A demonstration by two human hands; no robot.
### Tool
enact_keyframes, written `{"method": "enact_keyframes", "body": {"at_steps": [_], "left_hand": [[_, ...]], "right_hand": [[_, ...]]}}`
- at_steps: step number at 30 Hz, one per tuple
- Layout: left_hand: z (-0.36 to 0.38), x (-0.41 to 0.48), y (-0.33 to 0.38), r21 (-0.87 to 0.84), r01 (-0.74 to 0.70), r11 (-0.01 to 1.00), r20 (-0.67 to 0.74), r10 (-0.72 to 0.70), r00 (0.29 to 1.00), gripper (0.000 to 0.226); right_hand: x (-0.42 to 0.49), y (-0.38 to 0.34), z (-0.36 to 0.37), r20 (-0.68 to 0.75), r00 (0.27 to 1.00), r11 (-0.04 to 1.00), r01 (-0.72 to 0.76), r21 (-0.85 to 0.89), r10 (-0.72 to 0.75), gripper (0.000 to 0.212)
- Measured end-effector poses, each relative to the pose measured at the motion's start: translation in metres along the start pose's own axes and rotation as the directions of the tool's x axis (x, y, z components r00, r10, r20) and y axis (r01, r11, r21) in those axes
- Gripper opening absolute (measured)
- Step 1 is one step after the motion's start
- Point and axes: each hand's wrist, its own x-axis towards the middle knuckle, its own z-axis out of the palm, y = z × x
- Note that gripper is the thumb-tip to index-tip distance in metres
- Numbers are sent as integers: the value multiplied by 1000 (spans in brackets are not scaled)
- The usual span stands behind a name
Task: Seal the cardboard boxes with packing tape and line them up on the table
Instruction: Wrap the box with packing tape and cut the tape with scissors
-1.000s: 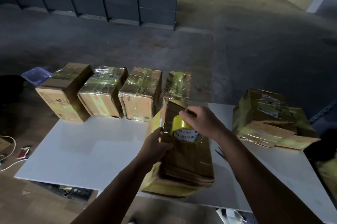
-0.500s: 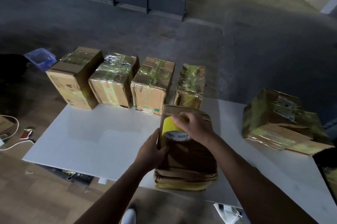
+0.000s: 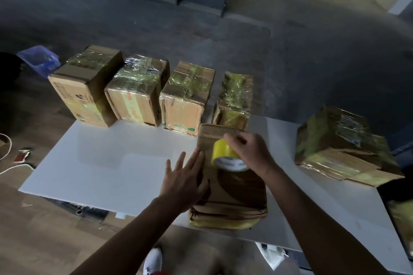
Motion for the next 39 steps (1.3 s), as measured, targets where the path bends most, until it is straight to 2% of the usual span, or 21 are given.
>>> {"method": "enact_keyframes", "body": {"at_steps": [4,7,9,12,14,16,21,23,28,30,32,35,39], "left_hand": [[-3,-1,3,99,-26,995,34,23,999,86],[-8,7,16,140,-9,990,35,5,999,73],[-8,11,30,47,-47,998,1,47,999,71],[4,13,41,-112,-86,990,-70,79,994,70],[12,12,39,-126,-81,989,-82,71,994,71],[15,11,37,-90,-74,993,-77,67,995,74],[12,13,39,-1,-49,999,-57,49,997,82],[12,12,39,16,-47,999,-49,47,998,82],[3,18,53,131,-43,990,-48,50,998,77],[1,21,68,87,-86,992,-60,92,994,73],[6,23,83,10,-99,995,-50,99,994,79],[18,27,87,22,-73,997,-53,74,996,94],[25,28,81,16,-93,995,-58,94,994,93]], "right_hand": [[-3,11,-20,16,1000,996,2,-92,0,47],[-3,11,-13,-6,1000,991,19,-134,-20,47],[-5,10,-13,-24,1000,996,-4,-93,2,46],[-12,18,-18,-11,998,995,-68,67,69,41],[-18,28,-16,3,995,980,-94,173,95,35],[-20,31,-13,1,993,974,-113,198,115,32],[-9,25,-45,-74,997,998,-32,-61,28,52],[-9,33,-62,-21,999,988,-52,-147,49,52],[-13,32,-58,-37,999,968,-44,-248,36,50],[-15,33,-58,-46,998,971,-46,-236,36,50],[-18,36,-58,-62,998,970,-43,-239,29,50],[-20,40,-59,-53,998,983,-41,-182,32,49],[-27,58,-62,-5,994,987,-112,117,113,54]]}}
